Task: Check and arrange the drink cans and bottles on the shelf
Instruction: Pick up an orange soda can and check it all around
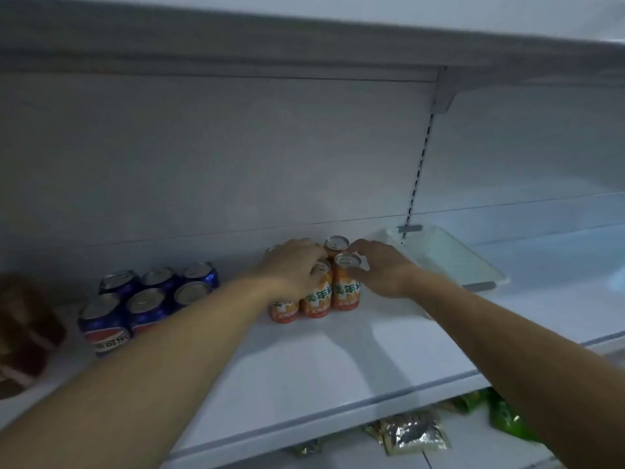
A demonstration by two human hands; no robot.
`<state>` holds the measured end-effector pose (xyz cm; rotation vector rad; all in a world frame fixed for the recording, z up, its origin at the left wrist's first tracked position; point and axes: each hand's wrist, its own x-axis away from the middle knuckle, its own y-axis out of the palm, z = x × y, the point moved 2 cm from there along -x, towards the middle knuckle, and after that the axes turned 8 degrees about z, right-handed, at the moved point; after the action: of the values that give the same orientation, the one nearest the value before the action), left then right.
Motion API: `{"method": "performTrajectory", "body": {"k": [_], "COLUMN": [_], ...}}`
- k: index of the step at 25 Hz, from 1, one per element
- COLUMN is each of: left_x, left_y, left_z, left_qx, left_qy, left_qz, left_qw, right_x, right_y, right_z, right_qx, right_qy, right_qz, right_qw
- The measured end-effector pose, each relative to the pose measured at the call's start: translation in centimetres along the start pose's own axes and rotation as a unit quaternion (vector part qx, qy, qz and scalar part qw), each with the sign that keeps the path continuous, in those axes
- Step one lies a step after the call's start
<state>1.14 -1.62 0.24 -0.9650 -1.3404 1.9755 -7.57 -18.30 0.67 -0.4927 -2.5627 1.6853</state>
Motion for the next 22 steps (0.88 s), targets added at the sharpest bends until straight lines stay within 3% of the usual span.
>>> {"method": "performTrajectory", "body": {"k": [10, 14, 17, 20, 22], "left_x": [-1.2, -1.0, -0.8, -0.5, 0.0], "left_y": [3.3, 2.9, 2.1, 1.6, 1.6], "left_z": [0.5, 1.7, 3.3, 4.8, 5.8], "left_qx": [-0.024, -0.03, -0.013, 0.14, 0.337], "left_qy": [-0.078, -0.137, -0.199, -0.24, -0.256], "left_qz": [0.126, 0.111, 0.083, 0.186, 0.254], "left_qw": [0.989, 0.984, 0.976, 0.942, 0.87], "right_x": [-4.3, -3.9, -2.9, -2.3, -2.2], "right_y": [4.1, 2.9, -1.1, -5.8, -7.8], "right_z": [3.6, 4.2, 3.8, 1.8, 0.1], "right_qx": [-0.088, -0.117, -0.129, -0.153, -0.245], "right_qy": [0.019, 0.01, -0.044, -0.104, -0.112], "right_qz": [0.074, 0.109, 0.118, 0.103, 0.09], "right_qw": [0.993, 0.987, 0.984, 0.977, 0.959]}}
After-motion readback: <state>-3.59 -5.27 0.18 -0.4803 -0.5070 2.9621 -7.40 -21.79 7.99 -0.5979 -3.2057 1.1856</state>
